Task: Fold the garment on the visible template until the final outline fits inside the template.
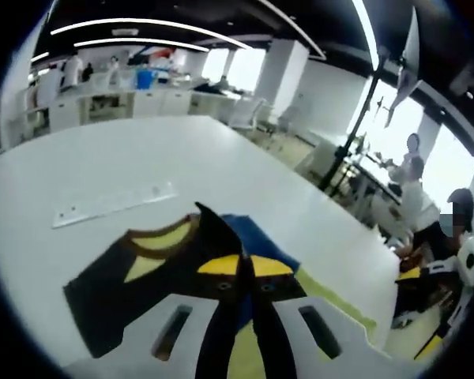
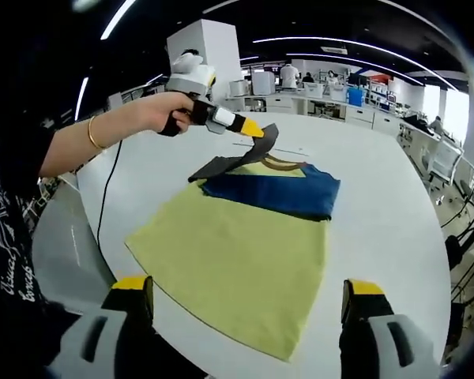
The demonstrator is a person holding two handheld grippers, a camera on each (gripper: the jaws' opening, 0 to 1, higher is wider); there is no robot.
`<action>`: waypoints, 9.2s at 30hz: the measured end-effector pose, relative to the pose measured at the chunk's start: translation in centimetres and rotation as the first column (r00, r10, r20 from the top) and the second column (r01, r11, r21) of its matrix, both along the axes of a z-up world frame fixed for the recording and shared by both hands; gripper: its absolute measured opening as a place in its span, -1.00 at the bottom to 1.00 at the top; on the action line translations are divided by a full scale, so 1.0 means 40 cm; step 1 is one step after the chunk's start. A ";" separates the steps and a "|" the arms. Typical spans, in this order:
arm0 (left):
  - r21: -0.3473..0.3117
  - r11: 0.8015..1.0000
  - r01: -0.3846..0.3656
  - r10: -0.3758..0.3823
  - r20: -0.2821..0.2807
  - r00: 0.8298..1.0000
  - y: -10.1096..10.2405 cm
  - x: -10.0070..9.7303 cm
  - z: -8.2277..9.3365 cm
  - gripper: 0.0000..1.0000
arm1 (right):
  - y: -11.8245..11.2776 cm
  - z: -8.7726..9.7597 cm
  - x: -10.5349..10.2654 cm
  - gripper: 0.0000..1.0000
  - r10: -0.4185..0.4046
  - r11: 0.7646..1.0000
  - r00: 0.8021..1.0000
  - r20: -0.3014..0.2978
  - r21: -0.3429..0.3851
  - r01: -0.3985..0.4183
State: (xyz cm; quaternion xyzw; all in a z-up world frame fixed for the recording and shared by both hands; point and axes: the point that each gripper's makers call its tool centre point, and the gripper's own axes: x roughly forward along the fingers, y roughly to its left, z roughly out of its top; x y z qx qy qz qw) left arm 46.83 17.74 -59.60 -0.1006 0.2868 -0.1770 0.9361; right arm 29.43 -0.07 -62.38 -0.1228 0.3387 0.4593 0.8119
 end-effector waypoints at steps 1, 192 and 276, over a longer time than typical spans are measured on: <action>-0.006 1.000 0.005 -0.005 0.001 1.000 -0.010 0.003 0.000 -0.99 | 0.001 -0.001 0.000 0.99 -0.001 1.000 1.000 -0.002 0.001 0.001; 0.187 0.973 -0.132 0.188 -0.325 0.927 0.193 -0.772 -0.329 -0.57 | -0.151 -0.258 -0.005 -0.47 -0.233 0.966 0.957 -0.176 -0.157 0.206; 0.179 0.983 -0.042 0.122 -0.462 0.878 0.176 -0.949 -0.328 -1.00 | -0.180 -0.271 -0.147 -1.00 -0.208 0.972 0.953 -0.219 -0.160 0.175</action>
